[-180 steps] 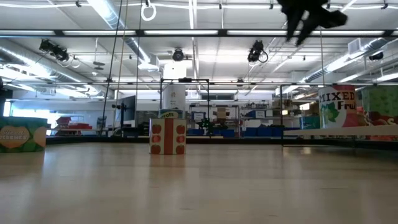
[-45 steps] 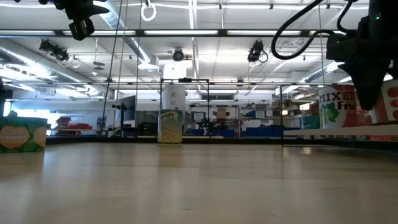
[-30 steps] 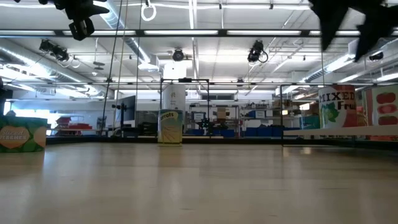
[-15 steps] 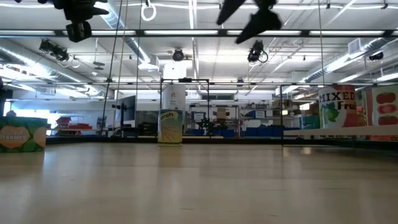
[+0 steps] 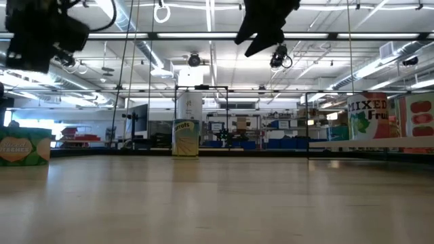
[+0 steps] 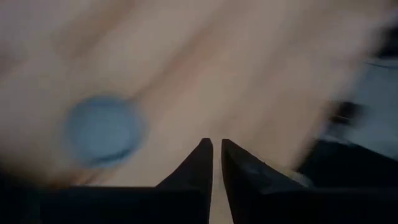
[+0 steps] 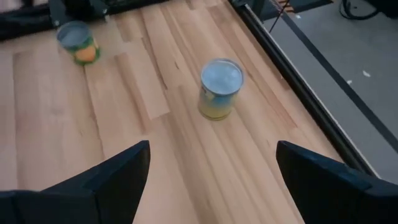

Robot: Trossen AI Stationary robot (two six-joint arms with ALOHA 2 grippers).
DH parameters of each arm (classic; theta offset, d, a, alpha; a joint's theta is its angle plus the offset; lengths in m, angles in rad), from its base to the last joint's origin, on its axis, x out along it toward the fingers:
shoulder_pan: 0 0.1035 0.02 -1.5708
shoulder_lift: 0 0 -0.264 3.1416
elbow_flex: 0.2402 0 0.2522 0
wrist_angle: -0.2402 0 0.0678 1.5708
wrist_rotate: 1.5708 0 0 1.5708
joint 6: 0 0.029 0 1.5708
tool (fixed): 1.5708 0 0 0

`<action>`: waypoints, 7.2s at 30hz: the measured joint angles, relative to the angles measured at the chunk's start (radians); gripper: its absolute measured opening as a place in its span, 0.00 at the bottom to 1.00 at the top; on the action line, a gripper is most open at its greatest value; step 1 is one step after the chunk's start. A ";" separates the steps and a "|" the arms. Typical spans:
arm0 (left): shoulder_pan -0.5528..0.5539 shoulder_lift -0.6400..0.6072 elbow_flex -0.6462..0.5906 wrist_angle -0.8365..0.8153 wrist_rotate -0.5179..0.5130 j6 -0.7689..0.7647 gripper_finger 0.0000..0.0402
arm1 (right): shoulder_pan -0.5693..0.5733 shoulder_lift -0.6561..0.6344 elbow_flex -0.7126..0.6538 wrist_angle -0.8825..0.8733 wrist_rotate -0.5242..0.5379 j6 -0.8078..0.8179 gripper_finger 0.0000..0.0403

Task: Pick and place cans onto a shelf
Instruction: Put the canned peaches on the shelf

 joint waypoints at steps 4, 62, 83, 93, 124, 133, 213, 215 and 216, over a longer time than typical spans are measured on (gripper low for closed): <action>-0.023 0.065 0.000 -0.057 -0.194 -0.232 0.09 | -0.033 0.000 0.000 -0.016 -0.027 -0.064 0.88; -0.107 0.780 0.418 0.324 -0.457 0.636 0.03 | -0.142 -0.113 0.000 -0.124 0.023 -0.260 0.88; -0.078 1.292 0.822 0.278 -0.397 1.235 0.04 | -0.060 -0.116 -0.116 -0.486 -0.080 -0.249 0.88; -0.111 1.336 0.823 0.290 -0.372 1.176 0.11 | 0.019 -0.119 -0.122 -0.526 -0.076 -0.114 0.88; -0.060 0.385 0.305 0.097 -0.471 0.681 0.47 | 0.073 -0.099 -0.121 -0.252 -0.128 0.072 0.93; -0.059 0.145 0.135 0.156 -0.428 0.566 0.47 | 0.177 0.142 -0.069 -0.032 -0.101 0.064 0.93; -0.122 0.131 0.135 0.495 -0.503 0.568 0.47 | 0.428 -0.005 0.063 -0.623 -0.017 1.017 0.71; -0.122 0.131 0.135 0.487 -0.503 0.568 0.47 | 0.457 -0.025 0.063 -0.717 0.027 1.032 0.71; -0.122 0.131 0.135 0.482 -0.503 0.568 0.47 | 0.465 -0.033 0.063 -0.763 0.042 1.035 0.71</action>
